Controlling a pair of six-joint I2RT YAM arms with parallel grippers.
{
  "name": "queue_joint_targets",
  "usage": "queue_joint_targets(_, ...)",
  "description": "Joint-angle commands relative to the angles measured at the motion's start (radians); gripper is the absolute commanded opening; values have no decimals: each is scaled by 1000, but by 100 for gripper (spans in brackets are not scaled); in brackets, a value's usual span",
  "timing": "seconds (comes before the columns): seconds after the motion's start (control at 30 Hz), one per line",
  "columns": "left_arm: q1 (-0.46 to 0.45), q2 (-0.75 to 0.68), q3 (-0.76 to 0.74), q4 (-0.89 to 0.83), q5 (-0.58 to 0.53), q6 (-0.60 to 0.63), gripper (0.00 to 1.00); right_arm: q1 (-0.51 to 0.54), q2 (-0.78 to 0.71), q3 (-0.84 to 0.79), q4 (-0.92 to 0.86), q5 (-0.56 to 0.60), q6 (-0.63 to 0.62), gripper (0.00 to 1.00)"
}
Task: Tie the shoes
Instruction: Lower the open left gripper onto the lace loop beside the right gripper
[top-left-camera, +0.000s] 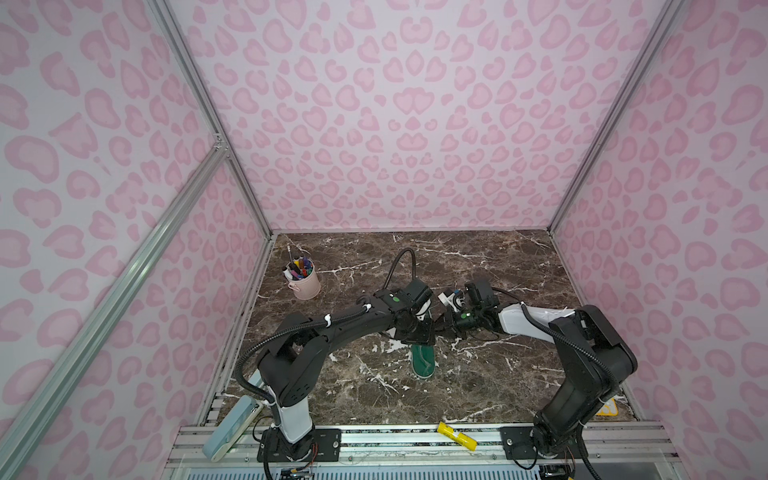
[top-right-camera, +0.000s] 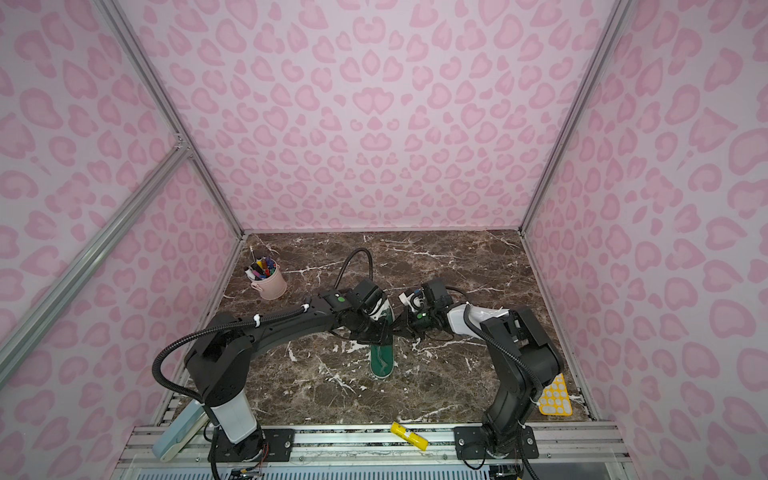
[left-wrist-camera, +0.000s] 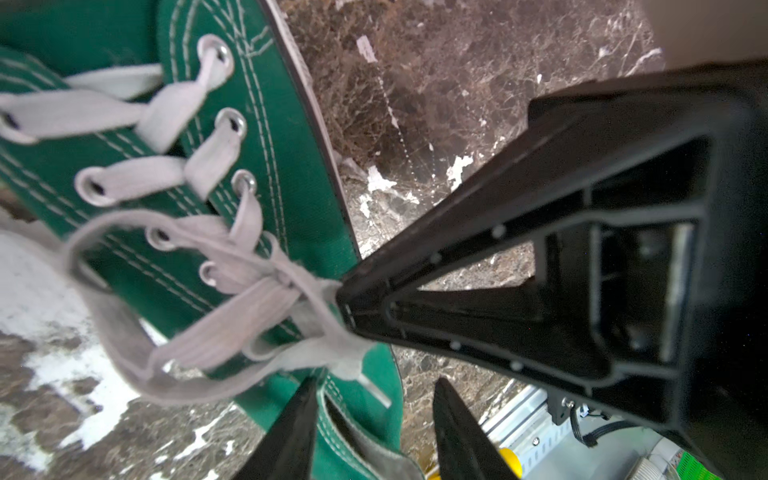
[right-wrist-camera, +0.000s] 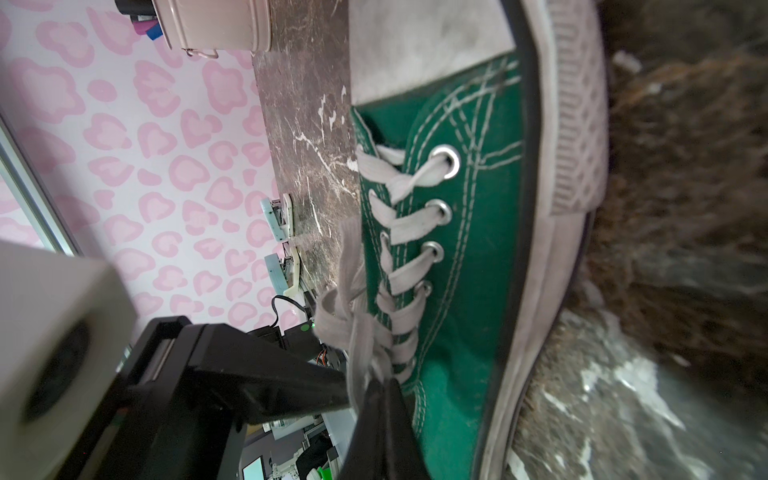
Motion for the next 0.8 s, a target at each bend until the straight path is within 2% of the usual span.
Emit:
queue_joint_targets(0.0, 1, 3, 0, 8, -27, -18, 46, 1, 1, -8, 24, -7, 13, 0)
queue_joint_targets(0.2, 0, 8, 2, 13, -50, -23, 41, 1, 6, -20, 69, -26, 44, 0)
queue_joint_targets(0.57, -1, 13, 0, 21, -50, -24, 37, 1, 3, -34, 49, -34, 35, 0)
queue_joint_targets(0.63, -1, 13, 2, 21, -50, -23, 32, 0, 1, -38, 47, -32, 36, 0)
queue_joint_targets(0.77, 0, 14, 3, 21, -49, -24, 27, 2, -8, -57, 63, -29, 44, 0)
